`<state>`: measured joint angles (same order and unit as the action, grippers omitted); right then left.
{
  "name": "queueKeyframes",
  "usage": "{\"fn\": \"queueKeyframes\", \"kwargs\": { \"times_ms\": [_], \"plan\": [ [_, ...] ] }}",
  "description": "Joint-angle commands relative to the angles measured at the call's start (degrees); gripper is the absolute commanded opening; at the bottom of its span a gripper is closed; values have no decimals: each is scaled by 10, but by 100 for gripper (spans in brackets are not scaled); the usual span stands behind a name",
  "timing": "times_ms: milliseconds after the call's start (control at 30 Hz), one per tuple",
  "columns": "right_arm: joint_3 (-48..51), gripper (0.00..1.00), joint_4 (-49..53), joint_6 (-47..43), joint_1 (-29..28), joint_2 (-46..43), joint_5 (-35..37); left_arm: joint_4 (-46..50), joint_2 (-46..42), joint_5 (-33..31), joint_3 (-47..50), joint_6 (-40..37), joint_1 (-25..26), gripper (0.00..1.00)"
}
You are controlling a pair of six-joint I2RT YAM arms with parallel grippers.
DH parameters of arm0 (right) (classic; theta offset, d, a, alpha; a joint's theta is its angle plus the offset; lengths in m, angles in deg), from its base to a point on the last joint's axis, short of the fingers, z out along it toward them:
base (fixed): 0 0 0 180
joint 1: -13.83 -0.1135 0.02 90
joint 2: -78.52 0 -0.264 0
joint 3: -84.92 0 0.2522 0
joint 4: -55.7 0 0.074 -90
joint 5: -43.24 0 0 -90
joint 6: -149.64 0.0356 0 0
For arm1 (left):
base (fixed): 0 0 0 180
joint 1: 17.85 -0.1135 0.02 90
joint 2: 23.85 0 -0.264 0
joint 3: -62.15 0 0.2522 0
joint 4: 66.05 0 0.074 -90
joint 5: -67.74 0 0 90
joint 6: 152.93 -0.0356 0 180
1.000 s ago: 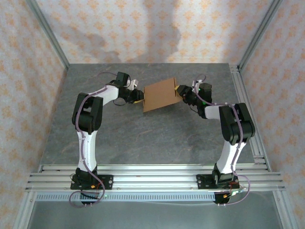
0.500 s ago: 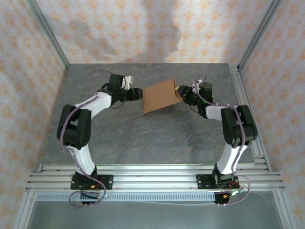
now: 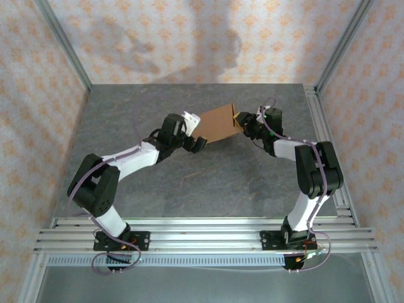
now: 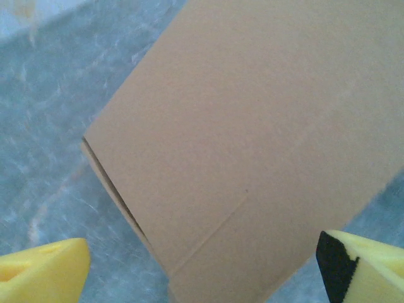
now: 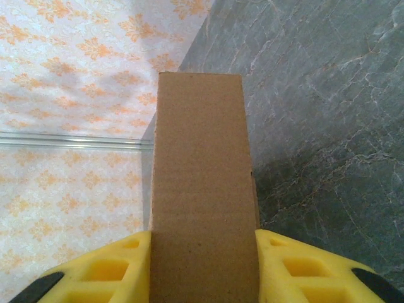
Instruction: Fold the paper box
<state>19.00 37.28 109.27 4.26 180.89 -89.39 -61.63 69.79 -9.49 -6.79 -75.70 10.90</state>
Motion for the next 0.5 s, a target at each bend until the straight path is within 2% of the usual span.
{"fn": "queueKeyframes", "kwargs": {
  "times_ms": [0, 100, 200, 467],
  "plan": [
    [0, 38, -2, 20, 3, -21, 1, -106, -17, -82, 51, -179, 41, 95],
    [0, 38, -7, 32, 2, -22, -1, -123, 0, -122, 63, -242, 65, 96],
    [0, 38, -10, 43, 2, -24, -1, -184, 24, -182, 82, -288, 83, 96],
    [5, 38, -12, 70, 2, -31, 9, -268, 92, -277, 82, -318, 84, 94]
  ]
}}
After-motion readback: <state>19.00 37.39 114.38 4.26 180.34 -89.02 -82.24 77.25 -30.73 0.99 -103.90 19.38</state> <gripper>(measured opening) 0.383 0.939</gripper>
